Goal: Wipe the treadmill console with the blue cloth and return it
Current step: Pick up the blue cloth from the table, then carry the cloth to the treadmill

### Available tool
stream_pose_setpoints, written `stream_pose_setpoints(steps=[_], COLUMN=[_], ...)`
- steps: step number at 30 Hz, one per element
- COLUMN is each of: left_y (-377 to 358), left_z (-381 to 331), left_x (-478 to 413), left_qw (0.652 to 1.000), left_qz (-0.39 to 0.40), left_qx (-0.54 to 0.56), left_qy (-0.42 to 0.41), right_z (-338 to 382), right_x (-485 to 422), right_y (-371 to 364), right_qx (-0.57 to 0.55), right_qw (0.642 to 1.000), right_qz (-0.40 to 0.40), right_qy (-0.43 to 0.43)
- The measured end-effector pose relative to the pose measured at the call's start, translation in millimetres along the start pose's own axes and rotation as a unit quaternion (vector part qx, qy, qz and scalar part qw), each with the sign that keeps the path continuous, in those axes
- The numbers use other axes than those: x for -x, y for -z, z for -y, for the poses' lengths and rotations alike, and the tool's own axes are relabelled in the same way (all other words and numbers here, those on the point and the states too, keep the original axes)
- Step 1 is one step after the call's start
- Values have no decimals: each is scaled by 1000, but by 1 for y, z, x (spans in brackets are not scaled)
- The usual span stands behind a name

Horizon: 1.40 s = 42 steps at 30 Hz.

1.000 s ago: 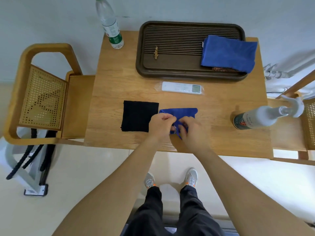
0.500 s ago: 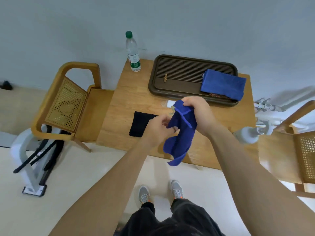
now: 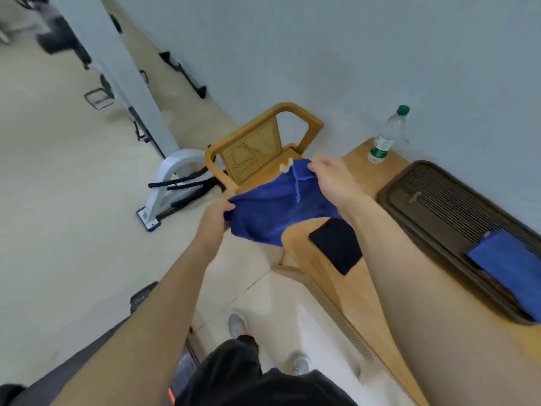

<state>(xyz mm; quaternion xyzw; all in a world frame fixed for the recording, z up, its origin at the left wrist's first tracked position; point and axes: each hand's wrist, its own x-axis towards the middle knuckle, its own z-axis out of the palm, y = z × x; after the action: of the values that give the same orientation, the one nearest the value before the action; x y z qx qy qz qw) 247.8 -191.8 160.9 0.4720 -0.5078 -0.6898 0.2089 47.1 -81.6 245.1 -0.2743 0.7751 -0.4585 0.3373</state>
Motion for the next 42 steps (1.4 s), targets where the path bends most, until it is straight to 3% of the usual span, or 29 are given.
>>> stream_pose_setpoints(steps=[4,11,17,22,26,32,36,38,42], left_y=[86,260,398,484,539,594,597,591,567], left_z=[-15,-11,15,43,66,85,81,81,82], left_x=[-18,-42,-23,7,28,60,85,95,128], left_qw=[988,965,921,857,781,640,522,484,354], left_qz=[-123,-262,-387,-506,-606,-734,-804,-818,-867], left_qx=[79,3,40,85,120,172,203,228,276], left_qy=[40,-10,15,57,88,149,200,213,216], right_z=[37,105,141,158,173,197,214,220,220], right_x=[-40,-86,-74,-68,-53,-2,54,78,146], right_y=[-98,-322,-490,-616,-718,-850,-894,-903,-914], right_qx=[42,137,214,308,323,336,337,331,319], right_qw=[992,948,865,782,716,555,429,394,277], right_qz=[109,276,450,513,571,699,772,787,823], right_qy=[37,78,67,173,239,300,327,340,380])
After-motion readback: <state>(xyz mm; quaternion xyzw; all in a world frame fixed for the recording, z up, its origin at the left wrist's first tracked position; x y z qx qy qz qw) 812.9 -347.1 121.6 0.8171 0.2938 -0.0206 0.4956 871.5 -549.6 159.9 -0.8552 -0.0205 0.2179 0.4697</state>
